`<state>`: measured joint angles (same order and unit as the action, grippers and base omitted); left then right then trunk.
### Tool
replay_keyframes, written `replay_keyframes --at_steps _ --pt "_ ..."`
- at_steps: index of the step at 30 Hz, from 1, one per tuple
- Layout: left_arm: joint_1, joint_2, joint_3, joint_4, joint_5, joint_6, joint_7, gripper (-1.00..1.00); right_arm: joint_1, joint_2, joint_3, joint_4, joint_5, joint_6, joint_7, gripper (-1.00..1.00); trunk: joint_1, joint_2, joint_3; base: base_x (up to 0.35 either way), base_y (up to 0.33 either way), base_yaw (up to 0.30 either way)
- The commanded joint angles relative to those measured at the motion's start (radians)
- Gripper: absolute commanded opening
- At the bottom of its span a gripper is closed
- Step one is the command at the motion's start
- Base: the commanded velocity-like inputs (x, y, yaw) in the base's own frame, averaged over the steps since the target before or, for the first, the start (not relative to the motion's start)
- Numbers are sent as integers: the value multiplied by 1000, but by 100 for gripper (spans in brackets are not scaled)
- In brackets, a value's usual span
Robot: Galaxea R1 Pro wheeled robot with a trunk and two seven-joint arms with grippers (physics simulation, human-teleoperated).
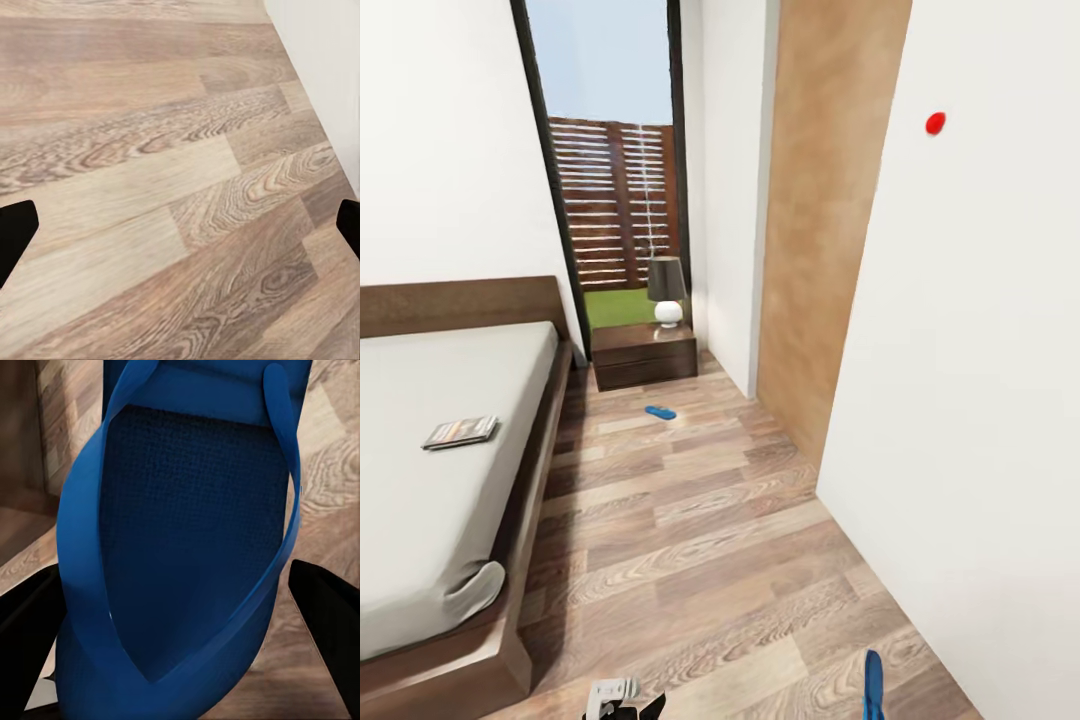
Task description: In the bedroom, move the book from the bed onto either nightstand, and place the two sandals side by side next to the bed.
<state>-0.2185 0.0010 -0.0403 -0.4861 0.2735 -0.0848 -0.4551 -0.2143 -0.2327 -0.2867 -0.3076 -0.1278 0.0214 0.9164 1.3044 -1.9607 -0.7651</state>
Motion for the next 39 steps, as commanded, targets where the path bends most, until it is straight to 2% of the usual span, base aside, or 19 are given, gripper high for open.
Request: replay_keyframes --at_steps 1,17,29,39 --pt "-1 1 -4 1 6 -4 0 100 0 0 -2 1 -6 2 4 -100 0 0 -1 308 -103 252" --pt "-1 1 -4 1 7 -4 0 100 0 1 -2 1 -6 2 4 -100 0 0 -2 309 -99 44" --pt "-1 1 -4 1 7 -4 0 100 0 2 -2 1 -6 2 5 -100 0 0 -2 322 -11 7" --pt "-1 1 -4 1 7 -4 0 100 0 3 -2 1 -6 3 4 -100 0 0 -2 325 0 250"
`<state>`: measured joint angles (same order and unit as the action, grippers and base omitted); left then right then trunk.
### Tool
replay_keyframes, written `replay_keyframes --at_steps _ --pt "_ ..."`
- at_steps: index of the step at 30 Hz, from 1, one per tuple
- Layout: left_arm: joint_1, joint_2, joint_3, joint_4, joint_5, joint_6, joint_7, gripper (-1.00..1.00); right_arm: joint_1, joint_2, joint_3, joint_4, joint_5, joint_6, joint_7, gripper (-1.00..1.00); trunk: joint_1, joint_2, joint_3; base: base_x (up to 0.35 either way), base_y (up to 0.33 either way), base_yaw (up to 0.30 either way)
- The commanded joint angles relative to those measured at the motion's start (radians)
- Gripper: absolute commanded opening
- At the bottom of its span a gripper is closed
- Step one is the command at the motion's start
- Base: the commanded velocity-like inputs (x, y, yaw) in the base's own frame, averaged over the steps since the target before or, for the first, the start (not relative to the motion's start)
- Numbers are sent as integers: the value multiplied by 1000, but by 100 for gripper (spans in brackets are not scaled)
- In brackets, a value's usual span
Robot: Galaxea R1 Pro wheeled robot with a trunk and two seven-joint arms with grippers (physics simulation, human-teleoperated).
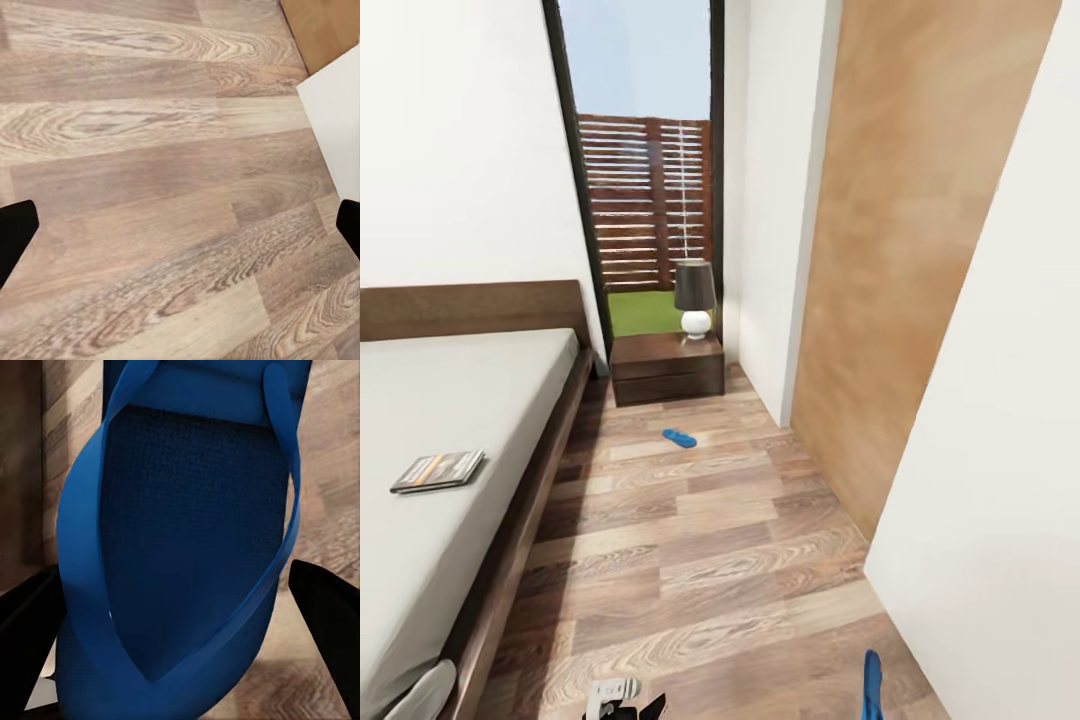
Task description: In the bedroom, move the book from the bed onto either nightstand, and place the two sandals side by side next to the bed.
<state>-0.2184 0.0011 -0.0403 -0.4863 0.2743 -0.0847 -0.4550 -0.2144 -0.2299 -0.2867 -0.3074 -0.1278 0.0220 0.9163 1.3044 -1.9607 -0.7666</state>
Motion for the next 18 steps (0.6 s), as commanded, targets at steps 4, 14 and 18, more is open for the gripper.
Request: replay_keyframes --at_steps 4,14,18 --pt "-1 0 -4 2 5 -4 -1 100 0 0 -2 1 -6 1 4 -100 0 0 -1 325 0 289" --pt "-1 0 -4 2 5 -4 -1 100 0 0 -2 1 -6 2 4 -100 0 0 -1 325 -12 108" --pt "-1 0 -4 2 5 -4 -1 100 0 1 -2 1 -6 2 5 -100 0 0 -1 325 -93 3"
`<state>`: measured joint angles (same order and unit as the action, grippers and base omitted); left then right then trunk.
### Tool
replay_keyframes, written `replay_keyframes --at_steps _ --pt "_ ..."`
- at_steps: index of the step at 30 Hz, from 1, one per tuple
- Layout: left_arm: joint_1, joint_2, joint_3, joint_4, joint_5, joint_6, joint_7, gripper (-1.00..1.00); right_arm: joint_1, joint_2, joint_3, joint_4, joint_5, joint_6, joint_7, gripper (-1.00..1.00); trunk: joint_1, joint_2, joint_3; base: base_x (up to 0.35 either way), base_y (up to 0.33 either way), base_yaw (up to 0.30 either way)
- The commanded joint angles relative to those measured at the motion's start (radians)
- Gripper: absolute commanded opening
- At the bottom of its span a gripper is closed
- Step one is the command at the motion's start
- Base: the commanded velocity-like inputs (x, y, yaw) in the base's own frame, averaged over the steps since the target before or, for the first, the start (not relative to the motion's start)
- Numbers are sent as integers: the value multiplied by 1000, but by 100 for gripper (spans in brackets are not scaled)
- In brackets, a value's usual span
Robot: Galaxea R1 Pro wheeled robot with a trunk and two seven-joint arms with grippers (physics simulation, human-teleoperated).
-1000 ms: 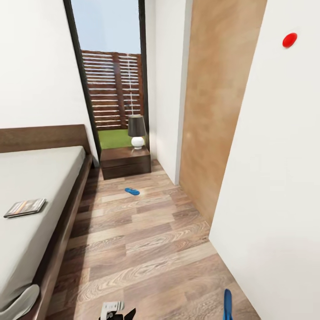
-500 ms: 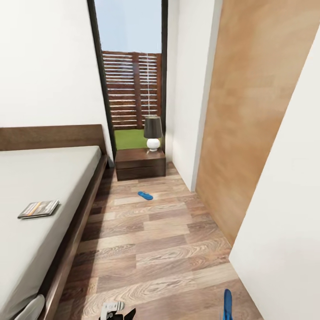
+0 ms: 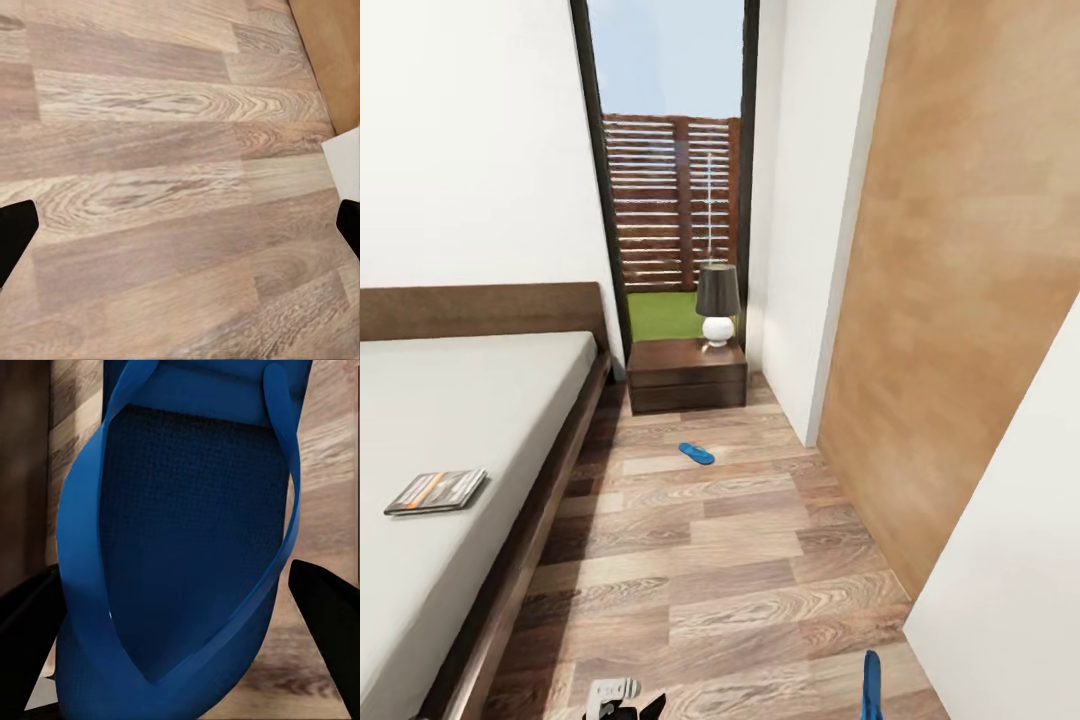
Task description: In the bedroom, move the book from the bed onto either nightstand, and place the two sandals side by side next to the bed.
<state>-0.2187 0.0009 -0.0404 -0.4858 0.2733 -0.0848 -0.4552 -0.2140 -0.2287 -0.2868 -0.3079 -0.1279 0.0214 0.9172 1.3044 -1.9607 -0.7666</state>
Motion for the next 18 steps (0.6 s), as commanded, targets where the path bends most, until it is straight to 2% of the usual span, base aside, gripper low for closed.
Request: replay_keyframes --at_steps 1,12,18 --pt "-1 1 -4 1 6 -4 0 100 -1 0 -1 1 -6 2 4 -100 0 0 -1 325 -107 1" --pt "-1 1 -4 1 7 -4 0 100 -1 1 -1 1 -6 2 4 -100 0 0 -1 325 -109 0" --pt "-1 1 -4 1 7 -4 0 100 -1 2 0 1 -6 2 3 -100 0 0 -1 325 -27 0"
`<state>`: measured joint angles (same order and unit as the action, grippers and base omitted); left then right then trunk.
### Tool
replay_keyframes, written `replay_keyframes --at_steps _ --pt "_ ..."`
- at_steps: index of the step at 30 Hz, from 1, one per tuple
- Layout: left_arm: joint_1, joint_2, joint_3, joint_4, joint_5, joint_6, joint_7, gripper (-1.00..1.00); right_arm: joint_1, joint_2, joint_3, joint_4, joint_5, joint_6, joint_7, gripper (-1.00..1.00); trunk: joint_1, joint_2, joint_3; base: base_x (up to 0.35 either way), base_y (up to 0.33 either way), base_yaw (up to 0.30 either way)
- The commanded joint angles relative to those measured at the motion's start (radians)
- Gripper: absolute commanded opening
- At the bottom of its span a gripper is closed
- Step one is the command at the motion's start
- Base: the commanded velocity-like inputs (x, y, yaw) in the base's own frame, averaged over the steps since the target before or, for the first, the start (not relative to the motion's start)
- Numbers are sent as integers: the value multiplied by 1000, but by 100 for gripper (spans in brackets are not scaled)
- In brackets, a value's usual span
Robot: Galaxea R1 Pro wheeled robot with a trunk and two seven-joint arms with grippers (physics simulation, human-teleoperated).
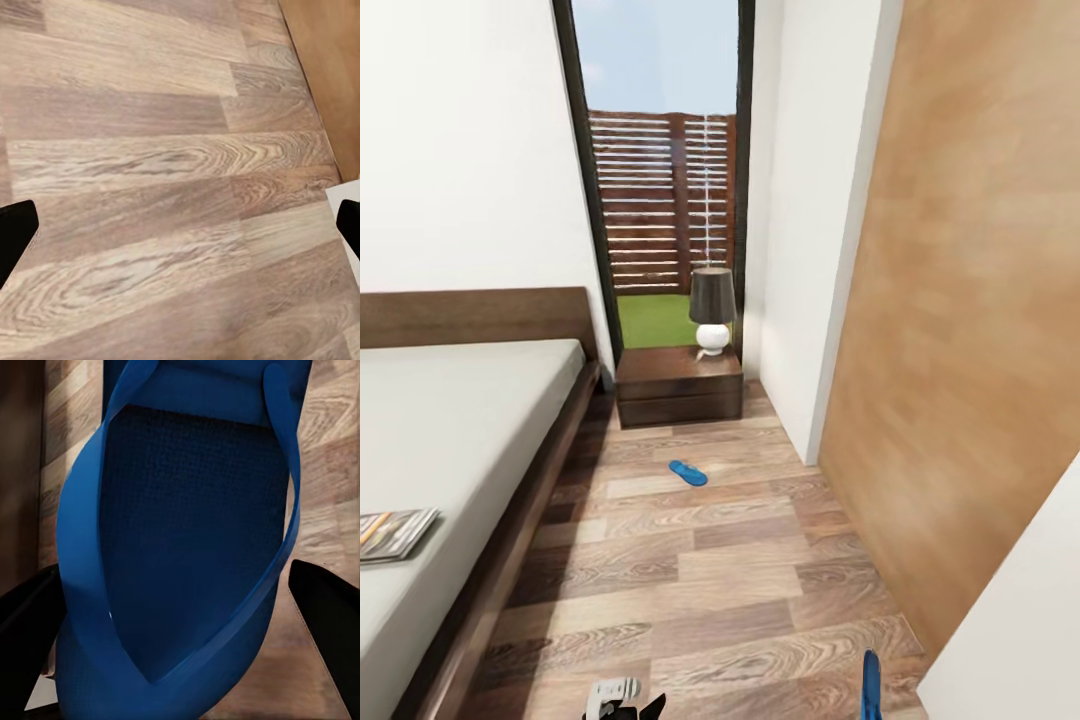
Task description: In the bedroom, move the book from the bed onto either nightstand, and place the two sandals side by side next to the bed.
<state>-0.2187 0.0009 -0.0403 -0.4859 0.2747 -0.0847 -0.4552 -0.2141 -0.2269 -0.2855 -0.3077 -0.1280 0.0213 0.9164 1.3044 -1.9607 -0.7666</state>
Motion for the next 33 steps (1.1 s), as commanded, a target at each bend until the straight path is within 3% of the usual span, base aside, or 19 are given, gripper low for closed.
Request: replay_keyframes --at_steps 1,11,33 --pt "-1 1 -4 1 6 -4 0 100 -1 0 -2 1 -5 2 4 -100 0 0 -1 325 -3 16" --pt "-1 1 -4 1 6 -4 0 100 -1 0 -2 1 -5 3 5 -100 0 0 -1 325 -1 178" --pt "-1 1 -4 1 6 -4 0 100 -1 0 -2 1 -5 3 6 -100 0 0 -1 325 -38 64"
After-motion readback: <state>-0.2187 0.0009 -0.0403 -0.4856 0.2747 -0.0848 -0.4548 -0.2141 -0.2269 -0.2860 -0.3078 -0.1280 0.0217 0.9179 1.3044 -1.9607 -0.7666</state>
